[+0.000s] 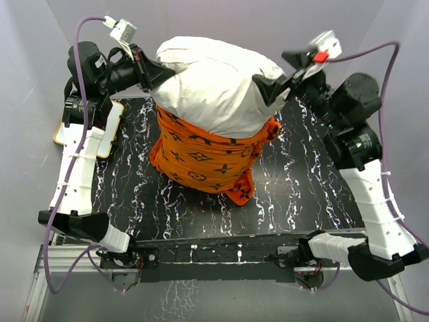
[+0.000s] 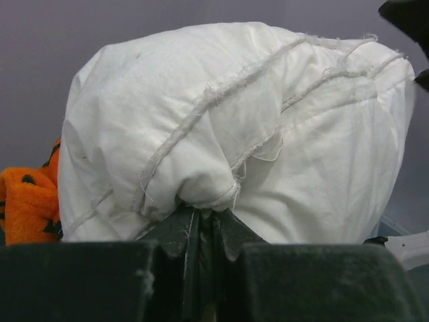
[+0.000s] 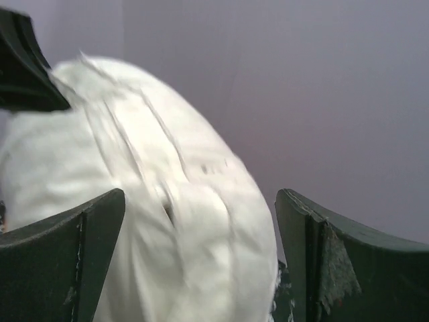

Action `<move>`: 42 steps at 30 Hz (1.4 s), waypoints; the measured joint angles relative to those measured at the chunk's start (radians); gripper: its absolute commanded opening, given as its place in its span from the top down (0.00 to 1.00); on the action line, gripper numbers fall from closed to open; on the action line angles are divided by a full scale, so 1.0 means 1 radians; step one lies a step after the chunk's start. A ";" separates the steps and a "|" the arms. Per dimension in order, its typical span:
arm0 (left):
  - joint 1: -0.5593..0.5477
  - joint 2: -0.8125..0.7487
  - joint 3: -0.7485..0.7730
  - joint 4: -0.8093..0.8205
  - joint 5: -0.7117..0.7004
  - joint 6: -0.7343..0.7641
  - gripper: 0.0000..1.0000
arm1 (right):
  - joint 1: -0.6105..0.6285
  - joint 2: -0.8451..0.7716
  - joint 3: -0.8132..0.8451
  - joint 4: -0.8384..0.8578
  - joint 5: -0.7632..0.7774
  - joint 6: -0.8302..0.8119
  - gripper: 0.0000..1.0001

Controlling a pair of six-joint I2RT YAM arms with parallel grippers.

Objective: Remove the pillowcase from the pillow
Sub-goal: Remove the pillow from the pillowcase.

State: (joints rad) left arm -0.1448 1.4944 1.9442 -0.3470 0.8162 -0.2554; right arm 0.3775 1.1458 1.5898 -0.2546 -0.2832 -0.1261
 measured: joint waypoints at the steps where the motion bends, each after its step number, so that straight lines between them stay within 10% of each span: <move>1: -0.015 0.000 0.000 0.008 -0.001 0.000 1.00 | 0.002 0.028 0.070 -0.005 -0.019 0.012 0.02; 12: -0.245 -0.002 0.036 -0.018 -0.045 0.080 1.00 | 0.200 0.340 0.573 -0.114 -0.148 0.018 0.02; 25: -0.251 -0.011 0.041 -0.098 -0.087 0.145 1.00 | 0.252 0.349 0.309 -0.189 -0.092 -0.156 0.03; 26: -0.254 -0.012 0.045 -0.106 -0.086 0.149 0.91 | 0.254 0.342 0.299 -0.188 -0.088 -0.163 0.09; 28: -0.255 -0.011 0.058 -0.122 -0.089 0.156 0.39 | 0.258 0.339 0.284 -0.170 -0.079 -0.172 0.31; 30: -0.254 -0.011 0.084 -0.146 -0.097 0.169 0.15 | 0.260 0.338 0.261 -0.148 -0.066 -0.191 0.57; 34: -0.217 -0.042 0.099 -0.161 -0.126 0.176 0.09 | 0.259 0.303 0.147 -0.036 -0.038 -0.210 0.92; 42: 0.154 -0.111 -0.103 -0.079 -0.129 0.063 0.03 | 0.260 0.067 -0.134 0.159 -0.062 -0.209 0.92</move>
State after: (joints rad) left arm 0.0090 1.3830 1.8408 -0.4259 0.6872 -0.1925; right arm 0.6373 1.2129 1.4555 -0.0952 -0.3450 -0.3347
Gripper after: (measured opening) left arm 0.943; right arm 0.176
